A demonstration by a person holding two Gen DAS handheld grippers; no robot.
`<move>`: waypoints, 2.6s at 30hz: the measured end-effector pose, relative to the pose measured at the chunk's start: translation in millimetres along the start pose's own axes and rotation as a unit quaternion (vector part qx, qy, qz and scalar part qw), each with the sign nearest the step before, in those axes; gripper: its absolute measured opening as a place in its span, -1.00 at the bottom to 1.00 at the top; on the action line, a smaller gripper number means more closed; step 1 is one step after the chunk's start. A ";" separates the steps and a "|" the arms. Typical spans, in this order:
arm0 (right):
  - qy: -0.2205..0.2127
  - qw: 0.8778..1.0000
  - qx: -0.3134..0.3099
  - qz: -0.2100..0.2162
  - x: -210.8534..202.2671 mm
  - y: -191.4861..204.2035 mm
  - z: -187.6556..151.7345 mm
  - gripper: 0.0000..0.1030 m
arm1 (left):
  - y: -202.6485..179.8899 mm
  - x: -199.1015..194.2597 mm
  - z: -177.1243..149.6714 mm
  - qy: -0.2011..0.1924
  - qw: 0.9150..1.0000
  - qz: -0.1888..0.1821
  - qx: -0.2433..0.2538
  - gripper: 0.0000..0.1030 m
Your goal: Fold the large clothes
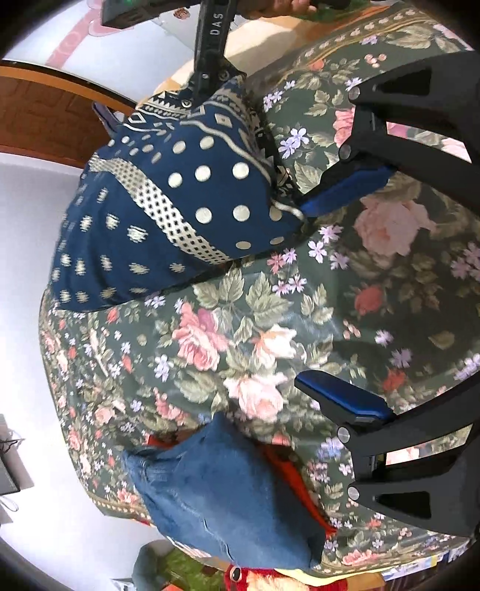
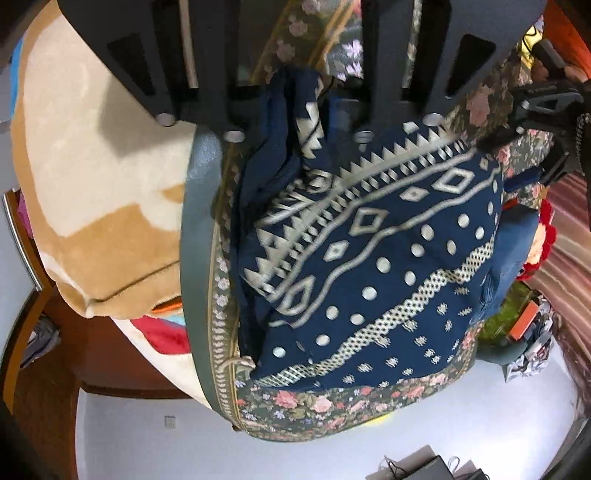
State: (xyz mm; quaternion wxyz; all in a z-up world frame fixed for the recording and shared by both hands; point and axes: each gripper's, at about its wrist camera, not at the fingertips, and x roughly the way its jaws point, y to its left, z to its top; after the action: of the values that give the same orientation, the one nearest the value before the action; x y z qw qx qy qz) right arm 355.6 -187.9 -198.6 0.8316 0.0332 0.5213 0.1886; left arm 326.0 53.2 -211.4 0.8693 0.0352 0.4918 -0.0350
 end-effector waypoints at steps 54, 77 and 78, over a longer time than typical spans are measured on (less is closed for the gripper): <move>0.043 0.979 0.100 0.174 12.9 -2.3 63.3 -0.32 | 54.6 39.5 90.2 0.035 0.926 -0.298 -0.230 0.38; -0.013 0.967 -0.057 0.249 6.0 241.6 141.2 -0.33 | 274.4 -137.2 74.1 -0.127 0.932 -0.215 -0.261 0.37; -0.012 0.966 -0.062 0.250 14.0 251.7 145.0 -0.33 | 282.1 -133.2 76.1 -0.129 0.933 -0.211 -0.263 0.37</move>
State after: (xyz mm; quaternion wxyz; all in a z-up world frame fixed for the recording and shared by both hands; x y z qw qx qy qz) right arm 418.4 70.7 -81.3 0.7644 0.1135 0.4738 0.4223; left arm 349.4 330.0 -50.5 0.8759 -0.3040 0.3636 -0.0908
